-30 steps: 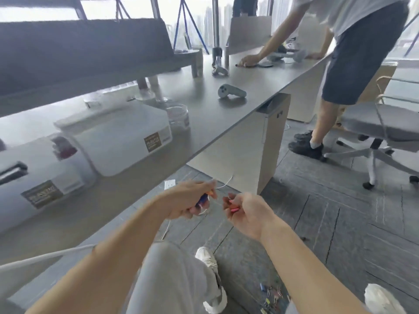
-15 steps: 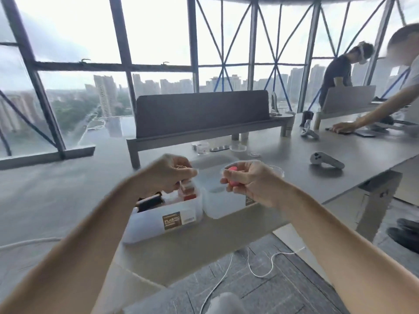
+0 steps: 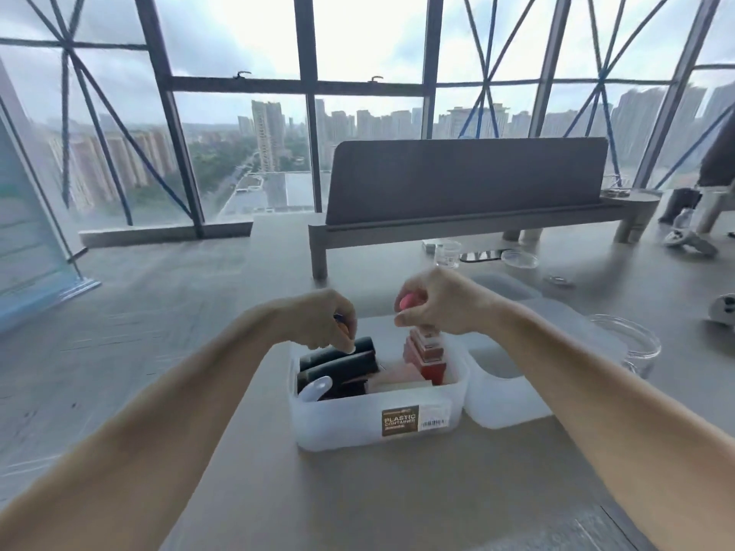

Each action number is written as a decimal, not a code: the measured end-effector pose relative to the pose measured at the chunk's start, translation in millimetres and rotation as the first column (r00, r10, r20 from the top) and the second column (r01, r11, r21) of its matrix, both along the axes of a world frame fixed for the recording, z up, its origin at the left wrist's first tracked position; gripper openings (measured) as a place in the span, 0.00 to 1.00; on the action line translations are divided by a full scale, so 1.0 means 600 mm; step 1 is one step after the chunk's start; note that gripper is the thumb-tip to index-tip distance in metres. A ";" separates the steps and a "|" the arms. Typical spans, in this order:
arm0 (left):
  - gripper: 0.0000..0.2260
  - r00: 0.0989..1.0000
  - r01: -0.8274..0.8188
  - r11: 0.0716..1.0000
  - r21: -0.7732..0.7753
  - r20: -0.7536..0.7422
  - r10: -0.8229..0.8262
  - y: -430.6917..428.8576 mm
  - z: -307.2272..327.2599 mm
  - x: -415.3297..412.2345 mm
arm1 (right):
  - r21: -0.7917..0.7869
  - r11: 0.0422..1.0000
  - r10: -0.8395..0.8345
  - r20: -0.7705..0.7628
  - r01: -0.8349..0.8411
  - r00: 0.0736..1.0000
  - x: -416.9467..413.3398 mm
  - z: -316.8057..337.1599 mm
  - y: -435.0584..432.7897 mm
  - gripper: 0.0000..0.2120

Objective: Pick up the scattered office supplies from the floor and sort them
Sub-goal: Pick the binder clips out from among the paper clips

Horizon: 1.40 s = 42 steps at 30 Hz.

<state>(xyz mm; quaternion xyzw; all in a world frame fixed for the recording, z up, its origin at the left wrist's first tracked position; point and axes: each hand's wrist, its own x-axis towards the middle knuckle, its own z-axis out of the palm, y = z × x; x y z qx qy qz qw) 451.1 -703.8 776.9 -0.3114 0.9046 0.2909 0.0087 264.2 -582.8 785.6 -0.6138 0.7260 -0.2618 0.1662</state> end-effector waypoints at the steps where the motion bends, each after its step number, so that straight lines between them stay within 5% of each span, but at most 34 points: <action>1: 0.05 1.000 0.011 1.000 0.001 0.020 -0.011 -0.004 -0.003 -0.007 | 0.034 0.999 0.012 -0.008 -0.012 1.000 -0.003 -0.003 -0.009 0.04; 8: 0.03 0.996 0.057 0.993 0.106 0.066 -0.064 -0.030 -0.017 -0.038 | 0.195 0.980 0.064 -0.123 -0.039 0.990 -0.021 -0.024 -0.042 0.06; 18: 0.04 0.996 0.089 0.974 -0.209 -0.008 -0.093 -0.020 -0.024 -0.115 | 0.293 0.956 0.039 -0.202 0.022 0.979 -0.023 -0.035 -0.072 0.07; 21: 0.10 0.994 0.086 0.922 -0.377 -0.027 -0.103 -0.007 -0.033 -0.127 | 0.292 0.955 0.035 -0.273 0.048 0.961 -0.022 -0.036 -0.077 0.08; 30: 0.37 0.998 0.047 0.937 -0.347 -0.025 -0.059 0.007 -0.038 -0.115 | 0.225 0.973 0.015 -0.273 0.049 0.962 -0.030 -0.031 -0.055 0.17; 42: 0.35 0.993 0.112 0.890 -0.441 0.082 -0.085 0.011 -0.027 -0.103 | 0.115 0.993 0.018 -0.248 0.011 0.969 -0.033 -0.033 -0.003 0.13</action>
